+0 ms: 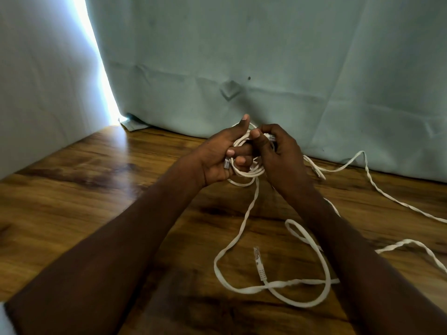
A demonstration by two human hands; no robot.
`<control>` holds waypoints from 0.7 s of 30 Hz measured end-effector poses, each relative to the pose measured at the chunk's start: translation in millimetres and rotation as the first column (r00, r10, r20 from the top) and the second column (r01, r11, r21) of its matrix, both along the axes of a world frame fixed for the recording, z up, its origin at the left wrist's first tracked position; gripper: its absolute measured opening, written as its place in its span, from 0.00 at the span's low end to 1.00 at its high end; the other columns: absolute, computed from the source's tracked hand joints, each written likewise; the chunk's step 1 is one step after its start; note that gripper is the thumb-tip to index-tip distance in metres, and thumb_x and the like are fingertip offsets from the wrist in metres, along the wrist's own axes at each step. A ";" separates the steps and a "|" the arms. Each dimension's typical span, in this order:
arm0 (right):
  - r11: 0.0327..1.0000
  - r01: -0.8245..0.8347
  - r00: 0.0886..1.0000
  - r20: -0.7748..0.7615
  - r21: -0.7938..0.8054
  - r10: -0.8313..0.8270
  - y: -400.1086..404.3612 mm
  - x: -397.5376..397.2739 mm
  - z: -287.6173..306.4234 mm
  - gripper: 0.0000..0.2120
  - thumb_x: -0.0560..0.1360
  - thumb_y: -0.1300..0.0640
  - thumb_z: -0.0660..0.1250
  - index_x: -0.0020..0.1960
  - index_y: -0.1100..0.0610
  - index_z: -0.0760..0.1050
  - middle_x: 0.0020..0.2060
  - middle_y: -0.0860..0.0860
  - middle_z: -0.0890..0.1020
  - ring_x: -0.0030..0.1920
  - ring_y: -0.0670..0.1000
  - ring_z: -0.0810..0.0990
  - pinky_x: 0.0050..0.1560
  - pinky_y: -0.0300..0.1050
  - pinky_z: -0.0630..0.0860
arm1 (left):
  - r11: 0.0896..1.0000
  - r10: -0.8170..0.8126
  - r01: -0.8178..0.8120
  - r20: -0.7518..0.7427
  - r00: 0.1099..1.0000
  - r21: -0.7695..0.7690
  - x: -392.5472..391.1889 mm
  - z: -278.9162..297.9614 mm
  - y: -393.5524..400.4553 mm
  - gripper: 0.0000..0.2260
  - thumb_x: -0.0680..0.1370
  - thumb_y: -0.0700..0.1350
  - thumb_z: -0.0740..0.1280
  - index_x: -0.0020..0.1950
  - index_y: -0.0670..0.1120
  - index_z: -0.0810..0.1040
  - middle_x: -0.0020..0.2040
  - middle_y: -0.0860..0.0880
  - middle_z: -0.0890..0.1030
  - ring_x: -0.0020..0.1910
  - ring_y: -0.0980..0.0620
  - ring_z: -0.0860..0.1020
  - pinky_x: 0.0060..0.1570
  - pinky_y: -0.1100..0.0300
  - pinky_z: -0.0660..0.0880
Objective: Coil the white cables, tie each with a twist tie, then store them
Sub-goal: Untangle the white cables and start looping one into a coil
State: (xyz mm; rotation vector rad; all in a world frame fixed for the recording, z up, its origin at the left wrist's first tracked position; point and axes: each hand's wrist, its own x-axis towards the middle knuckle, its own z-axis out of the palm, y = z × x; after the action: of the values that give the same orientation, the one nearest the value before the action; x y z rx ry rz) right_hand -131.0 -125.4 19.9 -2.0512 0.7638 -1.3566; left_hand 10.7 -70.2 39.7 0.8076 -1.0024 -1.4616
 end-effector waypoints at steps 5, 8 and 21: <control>0.989 0.142 0.986 0.097 -0.033 -0.138 0.8 0.1 -1.8 0.15 0.82 0.44 0.66 0.52 0.57 0.77 0.40 0.48 0.83 0.39 0.48 0.83 0.40 0.53 0.81 | 0.969 0.239 -0.228 0.126 0.963 -0.095 -11.0 -3.1 -7.4 0.26 0.85 0.57 0.59 0.64 0.33 0.76 0.25 0.48 0.67 0.26 0.49 0.74 0.31 0.58 0.73; 0.980 0.193 0.965 0.185 -0.036 -0.184 -3.0 -3.9 0.3 0.13 0.83 0.46 0.67 0.53 0.57 0.76 0.39 0.47 0.82 0.38 0.48 0.83 0.40 0.54 0.81 | 0.959 0.230 -0.214 0.072 0.971 -0.187 -16.6 -0.5 -7.8 0.21 0.85 0.54 0.61 0.66 0.36 0.75 0.31 0.46 0.70 0.31 0.46 0.77 0.36 0.56 0.77; 0.380 -0.839 0.524 0.767 0.389 0.371 0.3 -4.4 9.7 0.18 0.82 0.62 0.61 0.71 0.62 0.71 0.47 0.54 0.79 0.43 0.48 0.81 0.65 0.57 0.76 | 0.856 0.459 -0.451 -0.028 0.888 -0.253 -0.1 1.3 -10.5 0.04 0.84 0.39 0.64 0.50 0.43 0.71 0.30 0.49 0.68 0.23 0.56 0.64 0.29 0.63 0.66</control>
State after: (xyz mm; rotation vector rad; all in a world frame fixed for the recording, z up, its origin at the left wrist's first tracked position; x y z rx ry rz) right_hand -135.4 -125.1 29.5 -0.9537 0.0914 -0.8485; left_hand 10.7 -80.7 41.0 0.8154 -0.9210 -0.8941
